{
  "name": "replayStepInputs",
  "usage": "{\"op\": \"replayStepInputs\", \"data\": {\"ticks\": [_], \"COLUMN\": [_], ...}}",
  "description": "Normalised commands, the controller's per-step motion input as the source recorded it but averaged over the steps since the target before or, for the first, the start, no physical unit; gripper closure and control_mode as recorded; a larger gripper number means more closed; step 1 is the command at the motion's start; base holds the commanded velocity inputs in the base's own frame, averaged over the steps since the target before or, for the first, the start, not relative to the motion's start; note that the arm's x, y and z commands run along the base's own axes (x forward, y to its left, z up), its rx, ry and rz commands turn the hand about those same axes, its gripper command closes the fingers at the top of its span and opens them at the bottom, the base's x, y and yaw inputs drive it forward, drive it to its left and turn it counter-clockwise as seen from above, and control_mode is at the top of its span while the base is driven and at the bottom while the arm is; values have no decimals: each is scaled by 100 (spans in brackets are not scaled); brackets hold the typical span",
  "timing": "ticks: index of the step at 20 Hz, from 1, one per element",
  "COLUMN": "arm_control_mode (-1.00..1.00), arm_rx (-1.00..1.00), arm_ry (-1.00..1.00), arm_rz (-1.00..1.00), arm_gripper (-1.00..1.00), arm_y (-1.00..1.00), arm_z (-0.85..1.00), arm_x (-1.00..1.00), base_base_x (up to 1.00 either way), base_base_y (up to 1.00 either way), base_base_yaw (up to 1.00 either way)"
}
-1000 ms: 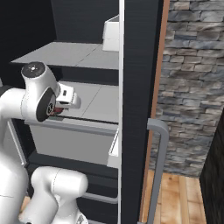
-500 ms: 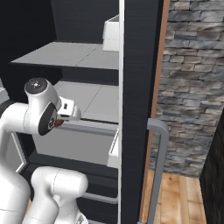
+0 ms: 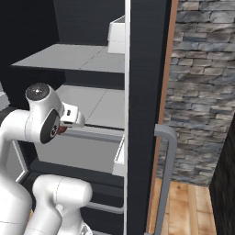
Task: Retrieve the sausage and cheese from the fridge and place them on the cutting board on the counter.
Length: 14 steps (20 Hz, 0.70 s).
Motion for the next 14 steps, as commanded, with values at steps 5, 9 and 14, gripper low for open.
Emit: {"op": "replayStepInputs", "data": {"ticks": [5,9,14], "arm_control_mode": [100,100,100], "arm_rx": [0,0,0], "arm_ry": [0,0,0], "arm_rz": [0,0,0], "arm_gripper": [100,100,100], "arm_y": [0,0,0], "arm_z": [0,0,0], "arm_x": [0,0,0], "base_base_x": [0,-2,-62], "base_base_y": [0,0,8], "base_base_yaw": [0,0,-1]}}
